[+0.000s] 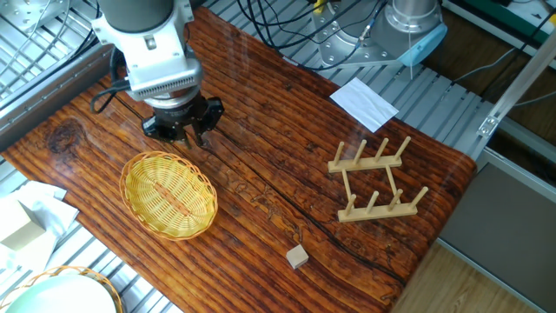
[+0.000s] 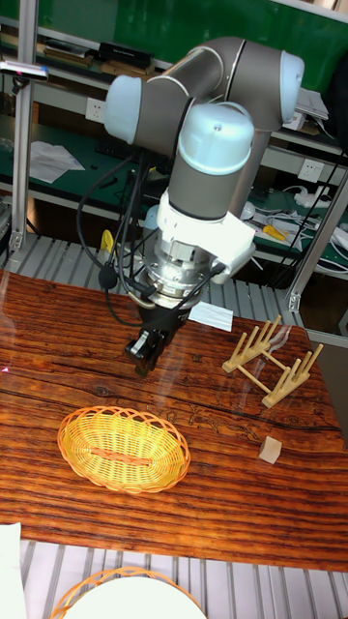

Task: Put the dish on the dish rack

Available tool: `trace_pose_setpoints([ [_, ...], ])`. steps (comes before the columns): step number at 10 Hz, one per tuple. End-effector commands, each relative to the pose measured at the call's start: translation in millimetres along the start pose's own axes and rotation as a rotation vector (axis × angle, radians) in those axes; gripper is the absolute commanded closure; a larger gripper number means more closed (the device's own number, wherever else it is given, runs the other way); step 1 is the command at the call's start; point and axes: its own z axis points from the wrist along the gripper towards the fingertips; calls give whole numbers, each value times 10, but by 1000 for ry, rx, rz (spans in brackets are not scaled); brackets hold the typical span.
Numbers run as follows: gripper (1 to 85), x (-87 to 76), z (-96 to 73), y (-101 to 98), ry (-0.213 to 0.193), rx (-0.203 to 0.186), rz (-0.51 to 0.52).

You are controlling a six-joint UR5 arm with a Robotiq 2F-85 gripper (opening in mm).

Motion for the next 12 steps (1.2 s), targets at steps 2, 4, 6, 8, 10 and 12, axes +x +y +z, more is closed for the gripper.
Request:
trace_pose_setpoints([
  [2,617,-50,126,-10,-30,-12,-10],
  [4,563,5,196,-57,-15,3,-36],
  [6,470,47,278,-113,-8,14,-66],
  [8,480,35,373,-169,-5,32,-86],
  [10,483,-16,533,-253,-20,73,-127],
  [12,483,-26,646,-382,-20,132,-169],
])
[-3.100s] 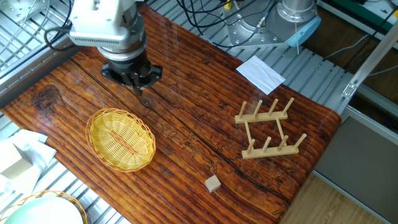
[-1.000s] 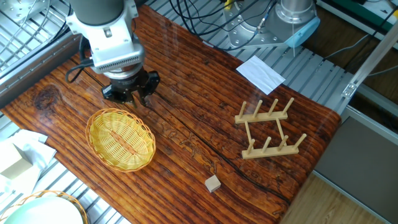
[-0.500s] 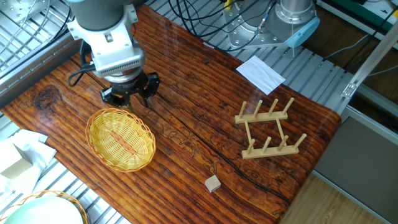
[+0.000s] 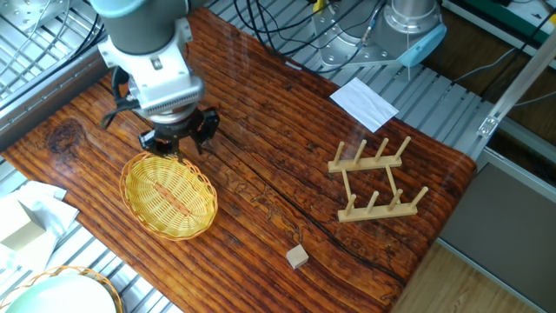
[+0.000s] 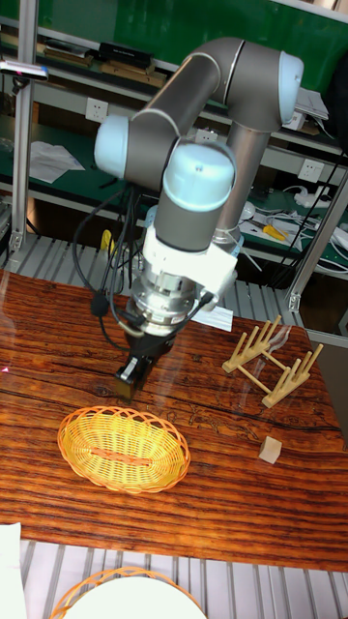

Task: Put the dish on the dish rack

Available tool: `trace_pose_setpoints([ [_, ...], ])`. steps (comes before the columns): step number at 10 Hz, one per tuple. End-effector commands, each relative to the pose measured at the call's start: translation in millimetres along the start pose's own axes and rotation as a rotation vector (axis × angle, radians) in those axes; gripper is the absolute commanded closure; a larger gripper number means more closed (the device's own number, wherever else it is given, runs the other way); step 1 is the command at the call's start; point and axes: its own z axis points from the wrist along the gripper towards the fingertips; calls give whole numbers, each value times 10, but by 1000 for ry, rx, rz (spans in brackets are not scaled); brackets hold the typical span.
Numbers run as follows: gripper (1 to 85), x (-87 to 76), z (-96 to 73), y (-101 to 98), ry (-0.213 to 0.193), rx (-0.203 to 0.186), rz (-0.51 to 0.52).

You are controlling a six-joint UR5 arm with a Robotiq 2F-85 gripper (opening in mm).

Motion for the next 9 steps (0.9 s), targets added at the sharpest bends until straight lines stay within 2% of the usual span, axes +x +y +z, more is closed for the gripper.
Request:
trace_pose_setpoints([
  [1,483,-16,175,-140,-10,72,-60],
  [2,480,1,194,-164,-8,86,-80],
  [6,467,40,241,-76,-12,63,-121],
  [9,467,61,239,-49,-6,50,-110],
])
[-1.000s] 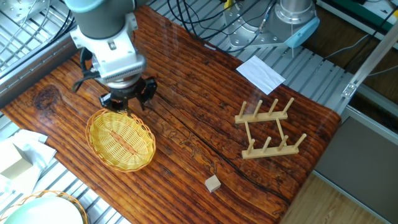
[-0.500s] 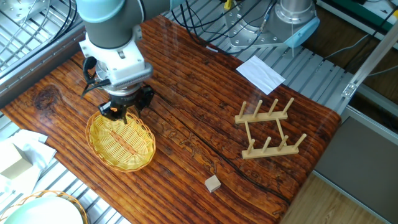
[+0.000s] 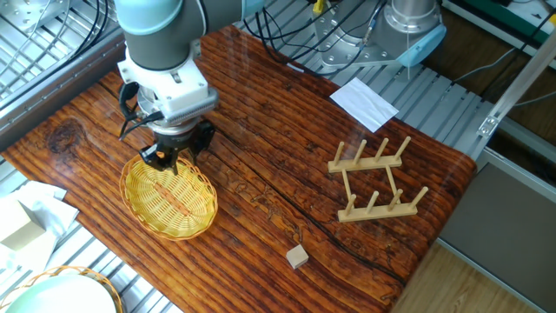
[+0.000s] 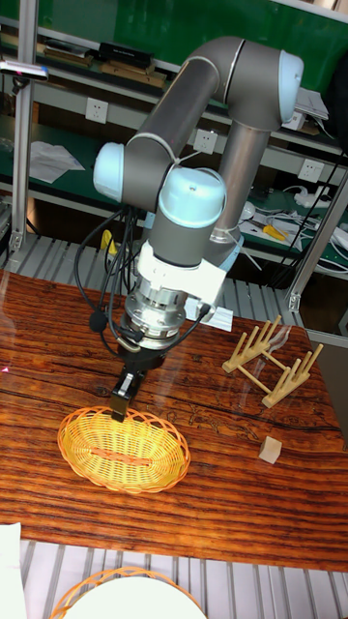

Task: Put the dish on the dish rack

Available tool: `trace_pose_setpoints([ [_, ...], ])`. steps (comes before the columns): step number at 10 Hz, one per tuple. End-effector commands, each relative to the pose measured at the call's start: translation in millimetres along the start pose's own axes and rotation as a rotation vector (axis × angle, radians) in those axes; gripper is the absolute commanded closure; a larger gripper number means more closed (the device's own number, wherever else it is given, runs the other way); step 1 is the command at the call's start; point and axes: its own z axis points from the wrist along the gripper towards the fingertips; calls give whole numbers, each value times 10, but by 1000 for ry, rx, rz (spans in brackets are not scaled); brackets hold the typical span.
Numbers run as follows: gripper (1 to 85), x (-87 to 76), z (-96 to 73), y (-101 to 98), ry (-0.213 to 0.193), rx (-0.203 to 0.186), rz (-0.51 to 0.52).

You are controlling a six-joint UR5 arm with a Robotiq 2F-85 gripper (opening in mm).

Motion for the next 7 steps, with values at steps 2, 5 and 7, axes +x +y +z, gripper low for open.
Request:
trace_pose_setpoints([
  [2,470,14,2,-10,-3,4,16],
  [5,470,175,-31,-172,57,66,12],
  [7,480,209,-110,-368,99,127,15],
])
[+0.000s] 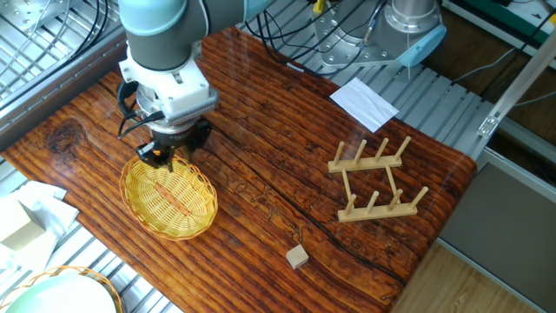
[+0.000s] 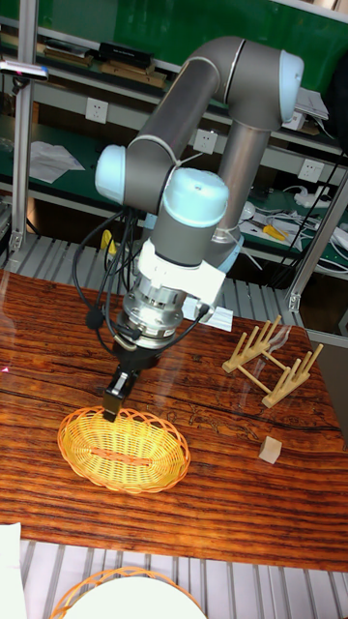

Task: Put the dish on the dish rack

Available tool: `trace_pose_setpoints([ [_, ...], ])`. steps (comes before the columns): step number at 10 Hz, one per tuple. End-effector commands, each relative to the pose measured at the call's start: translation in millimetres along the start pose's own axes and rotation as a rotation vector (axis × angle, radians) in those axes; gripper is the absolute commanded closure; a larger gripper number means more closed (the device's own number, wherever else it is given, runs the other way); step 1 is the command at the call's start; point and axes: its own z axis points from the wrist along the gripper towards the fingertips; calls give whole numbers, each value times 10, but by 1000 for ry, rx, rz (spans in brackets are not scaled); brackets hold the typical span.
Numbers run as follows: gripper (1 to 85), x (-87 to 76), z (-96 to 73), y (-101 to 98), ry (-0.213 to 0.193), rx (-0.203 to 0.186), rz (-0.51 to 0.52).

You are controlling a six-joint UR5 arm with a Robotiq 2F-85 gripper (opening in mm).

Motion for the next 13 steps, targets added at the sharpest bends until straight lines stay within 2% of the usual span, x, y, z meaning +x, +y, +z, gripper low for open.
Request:
trace_pose_setpoints([
  [1,477,-31,-76,-206,10,61,42],
  [2,477,-93,-112,-228,2,62,67],
  [3,473,-97,-177,-296,26,79,84],
  [5,483,-263,-317,-261,25,44,128],
  [6,500,-342,-358,-208,19,10,148],
  [7,507,-373,-391,-182,29,-15,160],
  [8,507,-409,-437,-199,42,-14,173],
  [9,507,-402,-462,-220,55,-6,166],
  [11,507,-470,-462,-122,31,-46,134],
  [13,503,-506,-468,-22,15,-87,8],
])
